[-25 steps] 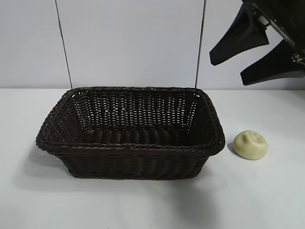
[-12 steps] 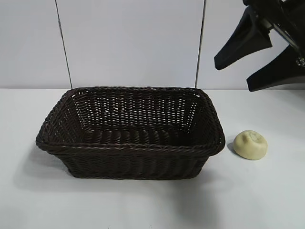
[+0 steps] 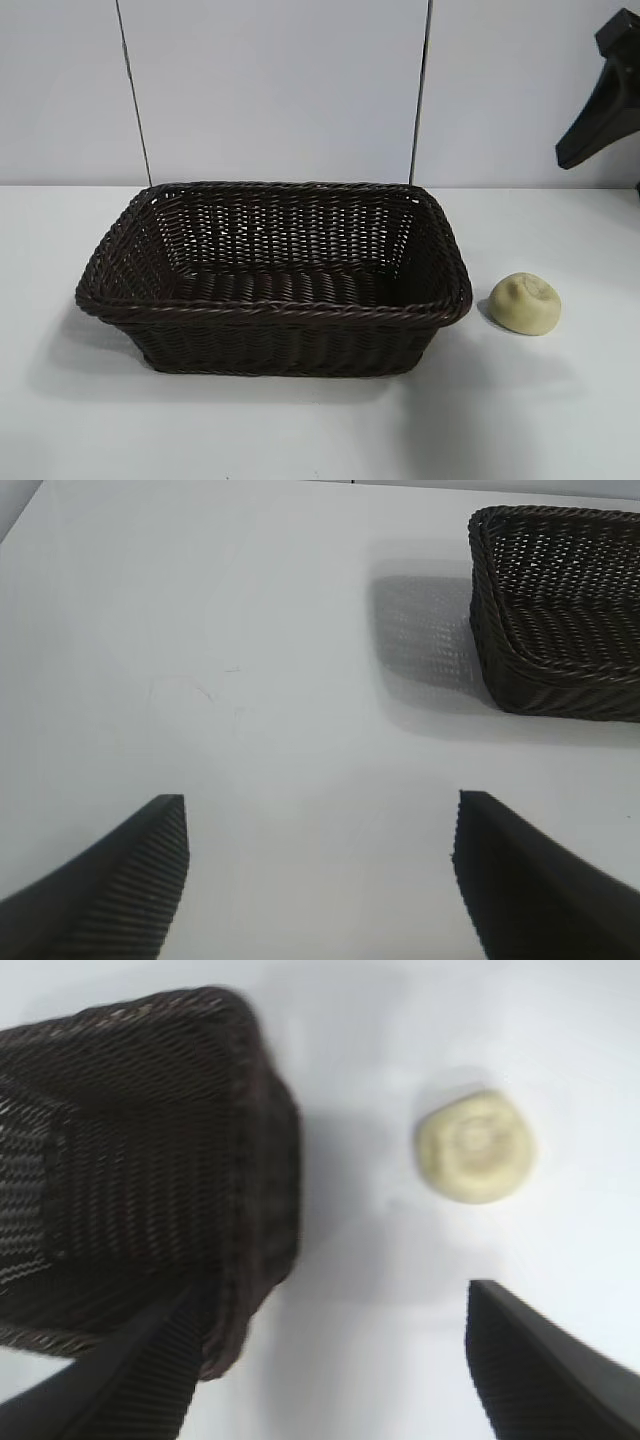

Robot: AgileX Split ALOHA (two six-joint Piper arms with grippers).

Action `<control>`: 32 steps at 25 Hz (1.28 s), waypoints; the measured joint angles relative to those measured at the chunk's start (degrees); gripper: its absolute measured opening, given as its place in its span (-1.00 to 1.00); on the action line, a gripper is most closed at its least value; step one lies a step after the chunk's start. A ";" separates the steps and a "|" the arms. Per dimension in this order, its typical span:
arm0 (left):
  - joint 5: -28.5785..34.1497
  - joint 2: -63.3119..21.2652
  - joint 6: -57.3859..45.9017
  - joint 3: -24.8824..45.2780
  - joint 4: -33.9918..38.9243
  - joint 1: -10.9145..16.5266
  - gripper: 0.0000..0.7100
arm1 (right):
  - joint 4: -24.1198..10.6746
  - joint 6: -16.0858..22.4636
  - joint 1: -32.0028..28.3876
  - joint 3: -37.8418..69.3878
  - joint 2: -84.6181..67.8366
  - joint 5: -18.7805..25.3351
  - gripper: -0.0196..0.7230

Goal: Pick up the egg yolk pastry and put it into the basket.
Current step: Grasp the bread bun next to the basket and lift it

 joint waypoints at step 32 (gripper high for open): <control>0.00 0.00 0.00 0.00 0.00 0.00 0.52 | 4.41 -0.83 -0.75 -14.14 33.80 -2.82 0.50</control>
